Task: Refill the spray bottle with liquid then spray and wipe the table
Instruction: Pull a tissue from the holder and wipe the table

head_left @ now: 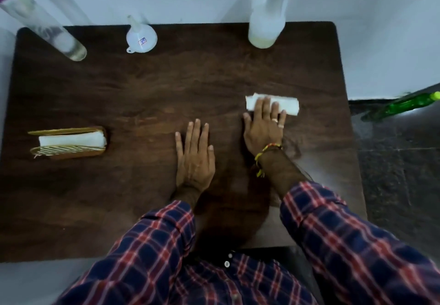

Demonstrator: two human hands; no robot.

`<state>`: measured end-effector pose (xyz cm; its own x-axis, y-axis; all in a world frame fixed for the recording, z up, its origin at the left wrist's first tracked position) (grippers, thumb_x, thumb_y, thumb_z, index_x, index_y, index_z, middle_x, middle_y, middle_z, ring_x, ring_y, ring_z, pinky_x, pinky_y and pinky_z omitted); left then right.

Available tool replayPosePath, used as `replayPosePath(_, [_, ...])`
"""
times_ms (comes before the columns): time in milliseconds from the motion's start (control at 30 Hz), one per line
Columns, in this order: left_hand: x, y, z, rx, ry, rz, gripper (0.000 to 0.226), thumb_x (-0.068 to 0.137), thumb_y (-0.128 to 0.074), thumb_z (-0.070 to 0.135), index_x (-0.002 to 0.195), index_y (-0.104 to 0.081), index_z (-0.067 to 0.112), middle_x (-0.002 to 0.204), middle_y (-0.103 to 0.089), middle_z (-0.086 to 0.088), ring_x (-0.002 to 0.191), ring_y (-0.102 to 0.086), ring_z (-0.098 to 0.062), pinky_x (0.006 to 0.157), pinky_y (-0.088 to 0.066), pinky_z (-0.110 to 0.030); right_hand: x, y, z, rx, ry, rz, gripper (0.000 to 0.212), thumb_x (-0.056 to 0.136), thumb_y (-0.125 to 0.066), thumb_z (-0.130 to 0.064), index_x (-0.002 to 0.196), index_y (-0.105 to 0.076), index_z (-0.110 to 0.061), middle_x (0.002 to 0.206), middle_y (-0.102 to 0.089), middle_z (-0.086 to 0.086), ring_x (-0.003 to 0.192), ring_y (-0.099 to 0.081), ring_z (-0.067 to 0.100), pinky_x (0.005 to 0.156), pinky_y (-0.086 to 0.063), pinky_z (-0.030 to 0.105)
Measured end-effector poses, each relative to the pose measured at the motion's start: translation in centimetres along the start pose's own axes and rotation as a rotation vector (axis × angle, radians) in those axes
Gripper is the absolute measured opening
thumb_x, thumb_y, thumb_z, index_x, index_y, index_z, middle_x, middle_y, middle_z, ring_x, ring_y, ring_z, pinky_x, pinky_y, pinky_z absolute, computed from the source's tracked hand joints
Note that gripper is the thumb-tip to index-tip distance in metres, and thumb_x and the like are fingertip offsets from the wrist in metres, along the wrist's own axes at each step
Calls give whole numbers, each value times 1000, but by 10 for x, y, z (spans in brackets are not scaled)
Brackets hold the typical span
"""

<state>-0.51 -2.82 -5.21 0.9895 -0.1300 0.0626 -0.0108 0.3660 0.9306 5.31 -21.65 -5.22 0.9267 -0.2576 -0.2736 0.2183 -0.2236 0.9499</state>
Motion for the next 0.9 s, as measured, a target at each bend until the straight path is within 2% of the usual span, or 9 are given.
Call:
replayPosePath(67, [1,3,0,-17,9,37,56,98,-34,26,151,-32,9,161,-24,-12,151,-16,-24,121,-8,-55,27,4,-26,4,83,18,67,105,-31,-44,157,-18,-5,165,-17,15,152,-14,39,122,-3,55])
replayPosePath(233, [-1,6,-4,-89,27,86,59,96,-40,23,151,-31,6,161,-24,-14,151,-15,-25,121,-9,-56,-1,-13,-80,-119,542,-121,64,104,-25,-46,158,-20,-13,167,-16,8,154,-13,34,122,-2,53])
replayPosePath(300, [0,6,-2,-97,12,83,59,95,-42,22,151,-31,6,161,-23,-14,151,-16,-25,120,-12,-58,-14,-14,-56,-122,462,-62,65,101,-20,-48,157,-27,-15,165,-24,8,152,-21,31,121,-4,57])
replayPosePath(433, [2,6,-2,-100,15,53,59,96,-40,23,151,-31,7,161,-24,-13,151,-16,-24,120,-13,-57,-15,-11,3,-67,-3,32,66,103,-30,-46,157,-22,-9,164,-22,13,152,-20,33,120,-7,63])
replayPosePath(500, [1,4,-3,-99,18,43,59,96,-39,24,151,-31,6,161,-24,-13,151,-17,-24,120,-14,-57,-32,-15,-2,-58,-5,12,69,102,-25,-48,158,-17,-9,166,-15,13,153,-16,34,122,-9,61])
replayPosePath(633, [3,2,-5,-95,9,30,58,96,-37,24,151,-32,6,160,-26,-14,150,-19,-25,119,-17,-57,-99,-34,-27,-93,135,-32,73,99,-27,-53,156,-26,-8,163,-23,17,151,-24,36,120,-16,60])
replayPosePath(733, [3,2,-4,-95,10,12,57,97,-36,25,151,-32,7,160,-26,-13,150,-18,-24,120,-16,-55,-100,-29,0,-93,-10,14,73,100,-27,-53,157,-22,-8,164,-21,17,151,-22,37,119,-14,64])
replayPosePath(800, [2,2,-3,-98,-3,0,56,98,-35,26,151,-33,9,160,-26,-12,150,-18,-22,121,-14,-54,-83,-24,16,-92,-138,-51,73,102,-23,-53,159,-12,-7,166,-10,18,153,-13,38,120,-9,65])
replayPosePath(900, [2,1,-4,-104,-24,-8,55,97,-37,26,150,-36,11,159,-29,-11,150,-21,-22,121,-14,-53,-82,-24,13,-83,-132,-24,75,101,-20,-54,157,-18,-4,164,-17,22,151,-19,42,120,-11,63])
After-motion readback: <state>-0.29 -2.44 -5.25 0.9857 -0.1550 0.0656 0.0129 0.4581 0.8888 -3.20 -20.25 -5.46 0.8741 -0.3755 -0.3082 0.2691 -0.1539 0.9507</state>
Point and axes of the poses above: each hand's wrist, its own x-axis towards the middle knuckle, its own y-axis out of the back of the hand, z = x × y, the point moved 4 cm from there along x, towards the middle knuckle
